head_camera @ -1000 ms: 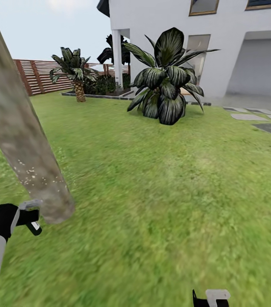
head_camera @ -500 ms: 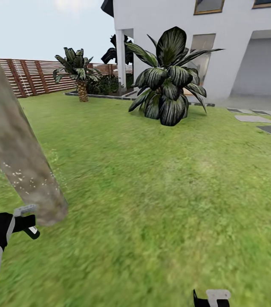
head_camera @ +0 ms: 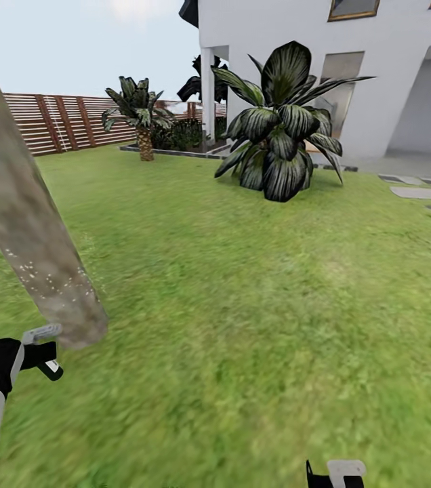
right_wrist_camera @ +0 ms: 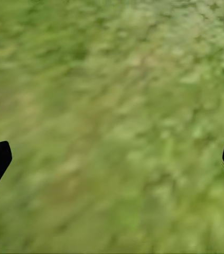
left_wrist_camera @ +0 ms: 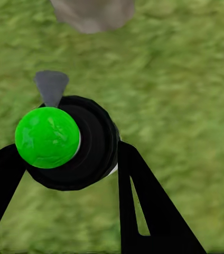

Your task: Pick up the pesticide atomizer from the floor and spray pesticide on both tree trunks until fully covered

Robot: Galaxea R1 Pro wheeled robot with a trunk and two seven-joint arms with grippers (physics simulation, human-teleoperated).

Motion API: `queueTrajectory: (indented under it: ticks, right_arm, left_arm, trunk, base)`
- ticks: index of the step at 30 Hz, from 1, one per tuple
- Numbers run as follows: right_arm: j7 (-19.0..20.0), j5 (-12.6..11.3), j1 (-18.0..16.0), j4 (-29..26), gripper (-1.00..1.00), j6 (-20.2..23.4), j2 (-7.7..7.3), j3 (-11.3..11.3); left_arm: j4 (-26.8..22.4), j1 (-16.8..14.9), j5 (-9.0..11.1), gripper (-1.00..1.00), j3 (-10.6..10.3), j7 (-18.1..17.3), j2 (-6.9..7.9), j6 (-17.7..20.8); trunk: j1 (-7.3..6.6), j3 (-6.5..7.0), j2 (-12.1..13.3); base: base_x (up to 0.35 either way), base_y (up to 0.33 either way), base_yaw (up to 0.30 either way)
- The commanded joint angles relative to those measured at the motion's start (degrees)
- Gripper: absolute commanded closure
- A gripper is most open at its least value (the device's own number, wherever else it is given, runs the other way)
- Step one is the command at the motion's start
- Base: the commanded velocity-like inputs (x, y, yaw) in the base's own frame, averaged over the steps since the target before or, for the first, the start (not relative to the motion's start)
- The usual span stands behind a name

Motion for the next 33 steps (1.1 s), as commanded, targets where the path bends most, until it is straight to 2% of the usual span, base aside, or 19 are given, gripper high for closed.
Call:
queueTrajectory:
  ticks: [1, 15, 24, 27, 30, 33]
  right_arm:
    - [0.00, 0.00, 0.00, 0.00, -1.00, 0.00, 0.00, 0.01]
    - [0.00, 0.00, 0.00, 0.00, -1.00, 0.00, 0.00, 0.05]
    - [0.00, 0.00, 0.00, 0.01, -1.00, 0.00, 0.02, 0.06]
    - [0.00, 0.00, 0.00, 0.00, -1.00, 0.00, 0.04, 0.06]
    - [0.00, 0.00, 0.00, 0.00, -1.00, 0.00, 0.08, 0.06]
    - [0.00, 0.00, 0.00, 0.00, -1.00, 0.00, 0.09, 0.06]
  left_arm:
    - [0.01, 0.00, 0.00, 1.00, 0.00, 0.00, 0.00, 0.00]
    - [0.18, 0.00, 0.00, 1.00, 0.09, 0.16, -0.05, -0.01]
    - [-0.06, 0.08, -0.28, 1.00, 0.40, 0.79, 0.44, -0.28]
    - [-0.06, -0.02, 0.00, 1.00, 0.09, 0.94, -0.21, -0.27]
    - [-0.23, -0.84, -0.23, 1.00, -0.29, 1.33, -3.05, -0.13]
    - [-0.26, -3.16, -0.28, 1.00, -0.91, 1.74, -3.65, 0.51]
  trunk:
    - [0.00, 0.00, 0.00]
    - [0.00, 0.00, 0.00]
    - [0.00, 0.00, 0.00]
    - [0.00, 0.00, 0.00]
    - [0.00, 0.00, 0.00]
    - [0.00, 0.00, 0.00]
  base:
    - [0.029, -0.282, 0.238]
    - [0.140, -0.262, 0.020]
    - [0.266, -0.150, 0.248]
    - [0.057, -0.024, 0.276]
    - [0.007, -0.003, 0.276]
    - [0.001, 0.000, 0.269]
